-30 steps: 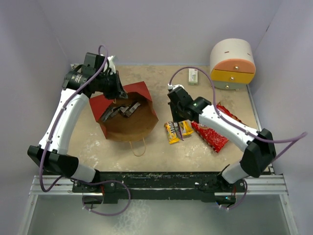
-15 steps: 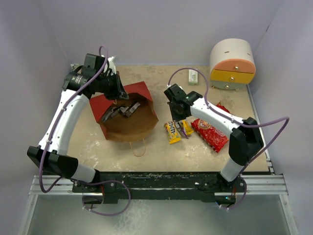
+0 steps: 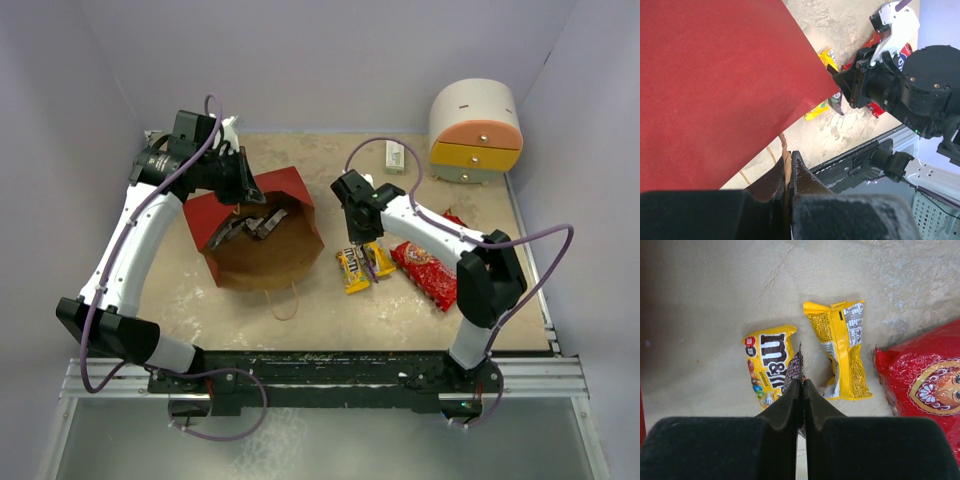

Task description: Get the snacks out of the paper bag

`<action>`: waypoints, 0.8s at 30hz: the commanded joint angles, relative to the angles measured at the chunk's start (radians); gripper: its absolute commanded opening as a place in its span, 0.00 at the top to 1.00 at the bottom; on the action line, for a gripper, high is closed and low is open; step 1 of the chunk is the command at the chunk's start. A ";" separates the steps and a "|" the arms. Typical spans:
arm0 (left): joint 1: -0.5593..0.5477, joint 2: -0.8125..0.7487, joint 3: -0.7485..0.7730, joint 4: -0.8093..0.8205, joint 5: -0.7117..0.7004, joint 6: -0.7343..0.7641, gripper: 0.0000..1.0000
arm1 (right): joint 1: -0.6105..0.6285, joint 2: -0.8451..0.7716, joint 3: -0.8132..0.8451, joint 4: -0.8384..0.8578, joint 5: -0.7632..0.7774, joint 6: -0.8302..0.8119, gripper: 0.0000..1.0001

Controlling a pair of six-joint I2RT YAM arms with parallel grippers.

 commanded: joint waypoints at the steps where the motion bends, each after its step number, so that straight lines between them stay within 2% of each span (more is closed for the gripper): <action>1: 0.004 -0.001 0.016 0.030 0.030 0.008 1.00 | -0.013 0.024 0.055 0.015 0.047 0.041 0.90; 3: 0.006 0.008 0.028 0.022 0.032 0.009 1.00 | -0.017 0.048 0.082 0.004 0.063 0.032 0.84; 6: 0.005 0.012 0.047 0.020 0.031 0.006 1.00 | -0.019 0.060 0.116 0.007 0.075 -0.045 0.69; 9: 0.005 0.017 0.061 0.024 0.034 -0.002 1.00 | -0.019 0.031 0.118 0.027 0.054 -0.115 0.56; 12: 0.005 0.013 0.068 0.027 0.021 -0.009 1.00 | -0.019 -0.037 0.079 0.057 0.006 -0.173 0.48; 18: 0.005 0.005 0.052 0.033 0.004 -0.013 1.00 | -0.019 -0.176 -0.042 0.136 -0.157 -0.286 0.46; 24: 0.005 -0.003 0.049 0.021 -0.003 -0.012 1.00 | -0.010 -0.305 -0.180 0.296 -0.457 -0.317 0.46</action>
